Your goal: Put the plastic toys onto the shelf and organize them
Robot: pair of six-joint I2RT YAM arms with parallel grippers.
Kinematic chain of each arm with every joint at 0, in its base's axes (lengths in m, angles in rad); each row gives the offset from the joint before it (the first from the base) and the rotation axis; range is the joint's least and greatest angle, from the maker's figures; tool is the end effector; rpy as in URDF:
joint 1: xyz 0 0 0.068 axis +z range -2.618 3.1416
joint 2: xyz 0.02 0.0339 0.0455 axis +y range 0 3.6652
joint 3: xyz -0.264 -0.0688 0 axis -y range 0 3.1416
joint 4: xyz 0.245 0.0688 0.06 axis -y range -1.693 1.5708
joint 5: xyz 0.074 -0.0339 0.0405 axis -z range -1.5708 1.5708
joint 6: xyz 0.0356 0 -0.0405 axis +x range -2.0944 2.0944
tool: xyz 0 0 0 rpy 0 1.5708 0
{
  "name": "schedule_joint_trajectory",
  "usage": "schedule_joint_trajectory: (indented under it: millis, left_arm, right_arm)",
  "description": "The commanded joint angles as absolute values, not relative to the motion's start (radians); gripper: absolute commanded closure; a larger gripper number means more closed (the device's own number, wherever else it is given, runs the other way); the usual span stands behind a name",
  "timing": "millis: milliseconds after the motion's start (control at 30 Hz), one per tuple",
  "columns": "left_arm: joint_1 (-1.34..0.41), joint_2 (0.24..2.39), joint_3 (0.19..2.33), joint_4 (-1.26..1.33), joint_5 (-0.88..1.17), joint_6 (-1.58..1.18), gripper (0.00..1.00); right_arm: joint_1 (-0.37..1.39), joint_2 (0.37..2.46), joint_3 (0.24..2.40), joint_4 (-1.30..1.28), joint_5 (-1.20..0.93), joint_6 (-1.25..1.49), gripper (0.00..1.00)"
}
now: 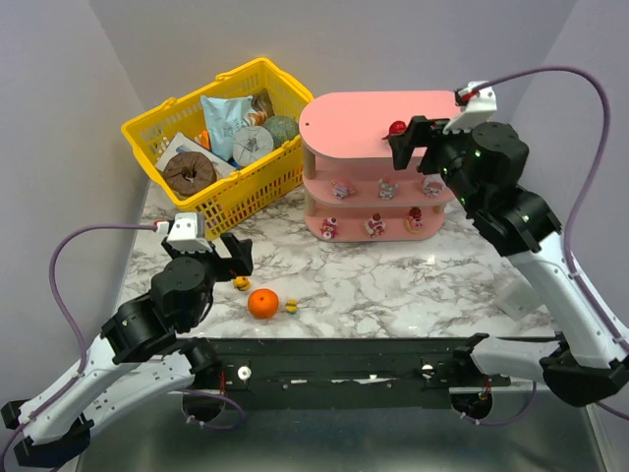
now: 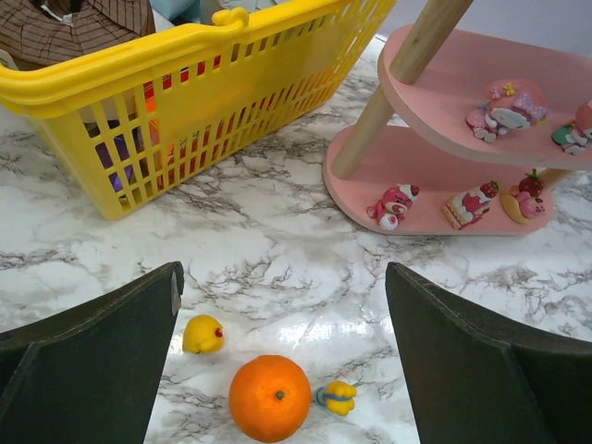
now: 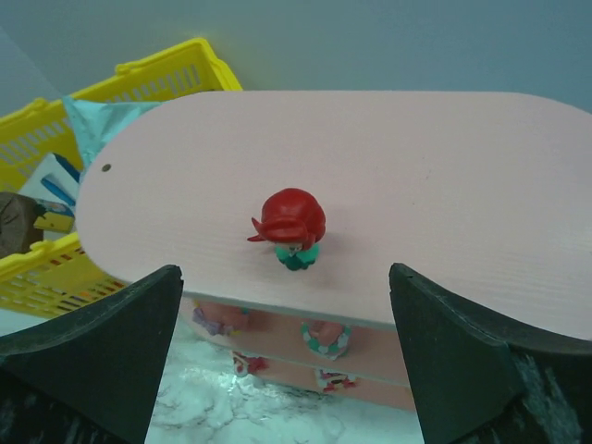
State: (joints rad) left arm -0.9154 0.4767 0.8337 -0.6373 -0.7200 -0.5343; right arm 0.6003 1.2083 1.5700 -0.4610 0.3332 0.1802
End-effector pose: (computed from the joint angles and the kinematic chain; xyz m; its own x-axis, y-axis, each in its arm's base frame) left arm 0.0740 -0.0577 0.3486 -0.2520 -0.3004 -0.9199 0.0947 0.9384 -0.3324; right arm 0.2058 0.1268 0.4925 -0.1280 0.1176 -0.9848 -0.2463 0.9581 0.1464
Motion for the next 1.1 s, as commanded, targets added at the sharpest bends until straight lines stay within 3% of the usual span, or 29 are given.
schedule_joint_trajectory:
  millis: [0,333,533,767,967,1067]
  left_arm:
    - [-0.908,0.453,0.818,-0.621,-0.689,-0.522,0.01]
    - [-0.908,0.434,0.793,-0.614,-0.673,-0.549,0.01]
    - [-0.908,0.465,0.802,-0.621,-0.667,-0.554,0.01]
    - [-0.908,0.471,0.801,-0.617,-0.675,-0.552,0.01]
    - [-0.908,0.485,0.801,-0.620,-0.676,-0.554,0.01]
    - [-0.908,0.485,0.801,-0.623,-0.680,-0.554,0.01]
  right_arm:
    - [0.594,1.109,1.494,-0.459,0.206,0.172,0.00]
    - [0.607,0.853,1.057,-0.462,0.026,0.296,0.00]
    - [0.696,0.766,0.931,-0.405,0.015,0.348,0.01]
    - [0.974,0.779,0.769,-0.232,0.350,0.481,0.04]
    - [1.198,0.994,0.680,-0.045,0.648,0.739,0.04]
    - [1.250,1.156,0.705,0.040,0.667,0.829,0.04]
